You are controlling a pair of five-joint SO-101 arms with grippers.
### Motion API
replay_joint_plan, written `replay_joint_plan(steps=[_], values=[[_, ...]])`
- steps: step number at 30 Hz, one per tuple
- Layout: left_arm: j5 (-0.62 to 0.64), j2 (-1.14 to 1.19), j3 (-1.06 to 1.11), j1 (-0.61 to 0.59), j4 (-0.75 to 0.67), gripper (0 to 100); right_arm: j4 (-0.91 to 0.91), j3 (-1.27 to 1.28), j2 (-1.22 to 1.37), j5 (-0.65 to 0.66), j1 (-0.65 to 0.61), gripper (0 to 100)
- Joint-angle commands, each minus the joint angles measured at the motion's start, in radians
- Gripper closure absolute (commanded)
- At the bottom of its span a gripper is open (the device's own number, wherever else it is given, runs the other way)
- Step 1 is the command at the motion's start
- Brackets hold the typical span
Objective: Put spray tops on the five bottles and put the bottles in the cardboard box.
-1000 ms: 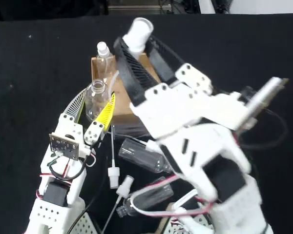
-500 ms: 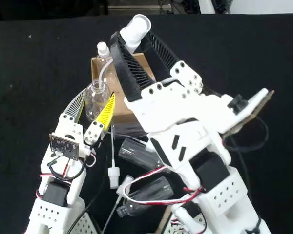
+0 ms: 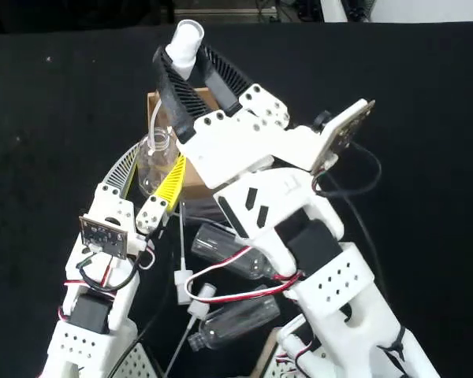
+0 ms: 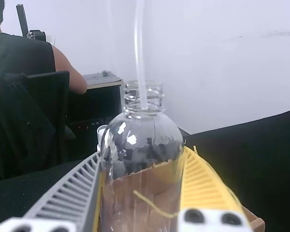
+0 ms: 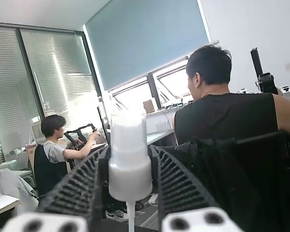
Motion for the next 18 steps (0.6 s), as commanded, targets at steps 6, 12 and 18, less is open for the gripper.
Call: replay_joint_plan(steps=[6, 12, 18], values=[[0.011, -0.021, 0.015, 0.015, -0.002, 97, -0.026, -0.101, -0.007, -0.008, 0.061, 98.7], [0.011, -0.021, 0.015, 0.015, -0.003, 97, -0.026, -0.096, -0.001, -0.008, 0.071, 98.7], [0.011, -0.021, 0.015, 0.015, -0.003, 97, -0.026, -0.093, 0.001, -0.008, 0.071, 98.7]])
